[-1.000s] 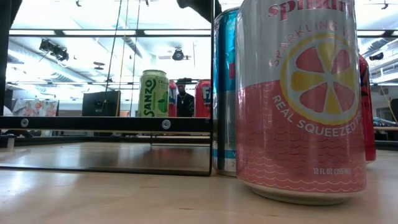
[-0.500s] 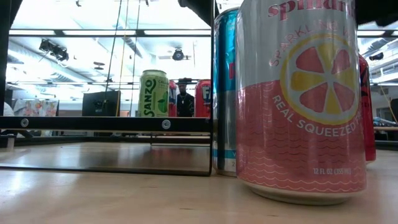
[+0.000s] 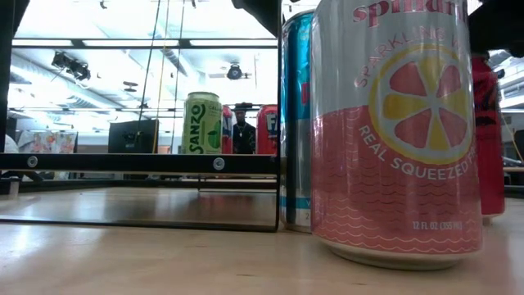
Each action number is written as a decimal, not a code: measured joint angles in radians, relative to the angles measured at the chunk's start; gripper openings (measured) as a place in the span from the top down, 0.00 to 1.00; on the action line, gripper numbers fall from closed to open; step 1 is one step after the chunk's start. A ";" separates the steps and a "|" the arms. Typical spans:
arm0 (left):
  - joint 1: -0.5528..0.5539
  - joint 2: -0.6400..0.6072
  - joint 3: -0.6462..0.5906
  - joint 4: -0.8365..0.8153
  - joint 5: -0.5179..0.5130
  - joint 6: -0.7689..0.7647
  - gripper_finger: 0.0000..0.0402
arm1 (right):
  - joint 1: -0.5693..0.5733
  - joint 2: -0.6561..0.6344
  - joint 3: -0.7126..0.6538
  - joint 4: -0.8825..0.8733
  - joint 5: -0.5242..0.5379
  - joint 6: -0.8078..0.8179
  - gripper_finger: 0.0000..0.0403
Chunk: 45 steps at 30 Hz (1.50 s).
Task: Place canned beverage on shelf
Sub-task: Put the red black soda can on the shelf
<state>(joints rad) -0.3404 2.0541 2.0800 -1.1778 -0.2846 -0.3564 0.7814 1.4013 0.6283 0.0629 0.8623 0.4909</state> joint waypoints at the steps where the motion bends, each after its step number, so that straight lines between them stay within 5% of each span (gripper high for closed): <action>1: 0.003 0.000 0.000 0.000 0.000 0.000 0.03 | 0.008 0.004 -0.004 0.019 0.004 -0.012 0.05; 7: 0.008 0.000 0.000 -0.001 0.000 -0.009 0.03 | 0.034 -0.014 -0.006 0.041 0.080 -0.037 0.05; 13: 0.007 0.000 0.000 -0.002 0.005 -0.019 0.03 | 0.074 -0.012 -0.012 0.066 -0.018 -0.028 0.05; 21: 0.007 0.000 0.000 -0.007 0.016 -0.022 0.03 | 0.238 -0.013 -0.066 0.063 0.219 0.087 0.05; 33: 0.034 0.000 0.000 0.012 0.016 -0.007 0.03 | 0.265 -0.010 -0.233 0.087 0.168 0.381 0.05; 45: 0.049 0.000 0.000 0.104 0.044 0.135 0.03 | 0.264 0.280 -0.249 0.420 0.216 0.268 0.05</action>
<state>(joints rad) -0.2910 2.0541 2.0804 -1.0742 -0.2407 -0.2216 1.0453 1.6810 0.3790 0.4830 1.0778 0.7589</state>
